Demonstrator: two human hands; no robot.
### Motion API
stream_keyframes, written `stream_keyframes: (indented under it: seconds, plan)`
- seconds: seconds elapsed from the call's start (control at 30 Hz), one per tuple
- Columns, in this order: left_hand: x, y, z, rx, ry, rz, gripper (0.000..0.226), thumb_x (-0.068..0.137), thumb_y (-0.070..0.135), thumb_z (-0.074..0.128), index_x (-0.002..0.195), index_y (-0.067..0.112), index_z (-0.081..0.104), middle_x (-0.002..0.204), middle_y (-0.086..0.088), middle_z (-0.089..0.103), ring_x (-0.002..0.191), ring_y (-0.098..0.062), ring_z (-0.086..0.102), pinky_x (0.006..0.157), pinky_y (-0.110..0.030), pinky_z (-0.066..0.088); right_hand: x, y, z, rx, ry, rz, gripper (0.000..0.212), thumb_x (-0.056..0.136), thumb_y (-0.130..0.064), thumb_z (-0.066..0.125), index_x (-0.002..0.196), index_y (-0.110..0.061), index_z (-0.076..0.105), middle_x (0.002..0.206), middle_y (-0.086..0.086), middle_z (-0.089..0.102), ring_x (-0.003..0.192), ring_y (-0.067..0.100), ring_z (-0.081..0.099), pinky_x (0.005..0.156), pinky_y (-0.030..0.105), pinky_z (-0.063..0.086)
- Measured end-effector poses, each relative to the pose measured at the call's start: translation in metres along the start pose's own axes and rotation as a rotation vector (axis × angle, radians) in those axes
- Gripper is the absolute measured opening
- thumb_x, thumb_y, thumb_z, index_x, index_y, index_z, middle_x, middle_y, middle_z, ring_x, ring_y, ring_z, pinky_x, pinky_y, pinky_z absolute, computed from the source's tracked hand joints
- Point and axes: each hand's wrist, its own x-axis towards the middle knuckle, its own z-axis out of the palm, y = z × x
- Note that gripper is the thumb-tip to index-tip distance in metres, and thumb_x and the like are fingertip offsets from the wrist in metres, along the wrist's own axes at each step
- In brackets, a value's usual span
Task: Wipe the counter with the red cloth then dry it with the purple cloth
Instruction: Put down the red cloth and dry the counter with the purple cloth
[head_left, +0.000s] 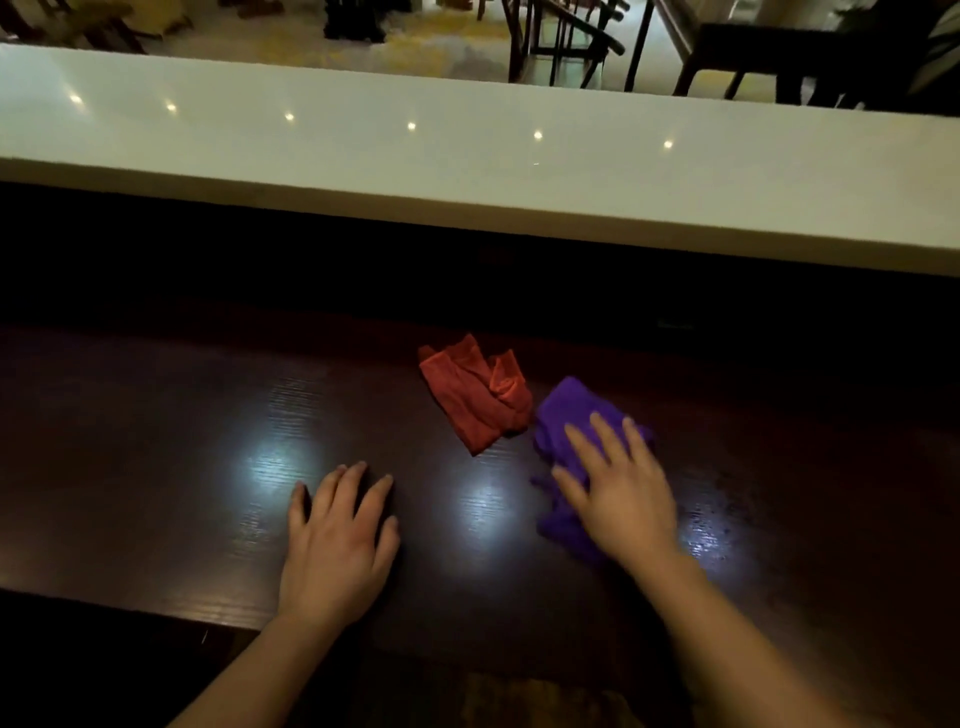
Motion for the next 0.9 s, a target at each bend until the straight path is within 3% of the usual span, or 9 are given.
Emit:
stream_keyframes:
  seconds: [0.07, 0.17, 0.3, 0.37, 0.47, 0.6, 0.7, 0.9]
  plan:
    - [0.001, 0.003, -0.001, 0.050, -0.029, 0.003, 0.058, 0.089, 0.047, 0.032, 0.129, 0.015, 0.060, 0.136, -0.014, 0.053, 0.131, -0.033, 0.044, 0.108, -0.065, 0.026, 0.042, 0.003, -0.006, 0.033, -0.067, 0.123, 0.061, 0.090, -0.067, 0.035, 0.146, -0.043, 0.032, 0.160, -0.002, 0.025, 0.147, 0.032, 0.016, 0.113, 0.044, 0.024]
    - [0.003, 0.015, -0.001, 0.066, -0.053, -0.031, 0.065, 0.087, 0.053, 0.028, 0.133, 0.015, 0.054, 0.141, -0.015, 0.048, 0.135, -0.033, 0.038, 0.109, -0.066, 0.024, 0.050, -0.003, -0.007, 0.044, -0.075, 0.131, 0.057, 0.088, -0.064, 0.041, 0.142, -0.047, 0.035, 0.160, -0.006, 0.024, 0.145, 0.033, 0.019, 0.110, 0.047, 0.024]
    - [0.009, 0.060, 0.009, -0.030, -0.093, -0.015, 0.067, 0.085, 0.053, 0.024, 0.145, 0.027, 0.043, 0.155, -0.008, 0.035, 0.146, -0.027, 0.023, 0.115, -0.065, 0.011, -0.035, -0.021, 0.003, 0.065, -0.008, -0.089, 0.056, 0.083, -0.062, 0.046, 0.137, -0.046, 0.042, 0.154, -0.009, 0.037, 0.139, 0.030, 0.034, 0.105, 0.047, 0.032]
    - [0.012, 0.083, 0.017, -0.061, -0.113, -0.019, 0.065, 0.086, 0.052, 0.023, 0.145, 0.034, 0.040, 0.158, -0.005, 0.031, 0.148, -0.027, 0.017, 0.114, -0.067, 0.006, -0.084, -0.021, 0.013, 0.108, -0.010, -0.219, 0.058, 0.084, -0.062, 0.047, 0.138, -0.047, 0.039, 0.154, -0.010, 0.036, 0.140, 0.028, 0.032, 0.108, 0.046, 0.031]
    - [0.013, 0.096, 0.027, -0.038, -0.110, -0.035, 0.060, 0.087, 0.051, 0.026, 0.143, 0.036, 0.043, 0.156, -0.009, 0.034, 0.148, -0.035, 0.017, 0.112, -0.071, 0.004, -0.078, 0.014, 0.016, 0.047, -0.020, -0.306, 0.055, 0.088, -0.060, 0.045, 0.140, -0.043, 0.039, 0.154, -0.007, 0.038, 0.143, 0.026, 0.031, 0.113, 0.043, 0.033]
    - [0.012, 0.096, 0.034, -0.005, -0.074, -0.020, 0.054, 0.088, 0.050, 0.036, 0.139, 0.036, 0.047, 0.152, -0.014, 0.040, 0.144, -0.041, 0.023, 0.110, -0.074, 0.009, -0.005, 0.052, -0.005, -0.002, -0.051, -0.043, 0.056, 0.093, -0.059, 0.040, 0.145, -0.040, 0.037, 0.159, -0.004, 0.029, 0.149, 0.027, 0.017, 0.119, 0.041, 0.022]
    - [0.013, 0.098, 0.034, 0.011, -0.092, -0.019, 0.056, 0.088, 0.052, 0.035, 0.140, 0.036, 0.045, 0.153, -0.015, 0.038, 0.144, -0.041, 0.021, 0.110, -0.074, 0.007, 0.002, 0.043, -0.007, 0.021, -0.057, 0.075, 0.055, 0.093, -0.057, 0.041, 0.145, -0.042, 0.033, 0.161, -0.004, 0.023, 0.149, 0.029, 0.012, 0.119, 0.043, 0.020]
    - [0.010, 0.094, 0.037, -0.002, -0.076, 0.039, 0.054, 0.088, 0.052, 0.036, 0.141, 0.041, 0.039, 0.153, -0.015, 0.036, 0.146, -0.034, 0.020, 0.111, -0.073, 0.008, -0.125, 0.037, 0.012, 0.066, -0.035, -0.173, 0.057, 0.091, -0.060, 0.039, 0.145, -0.044, 0.031, 0.159, -0.008, 0.028, 0.147, 0.026, 0.021, 0.116, 0.043, 0.026]
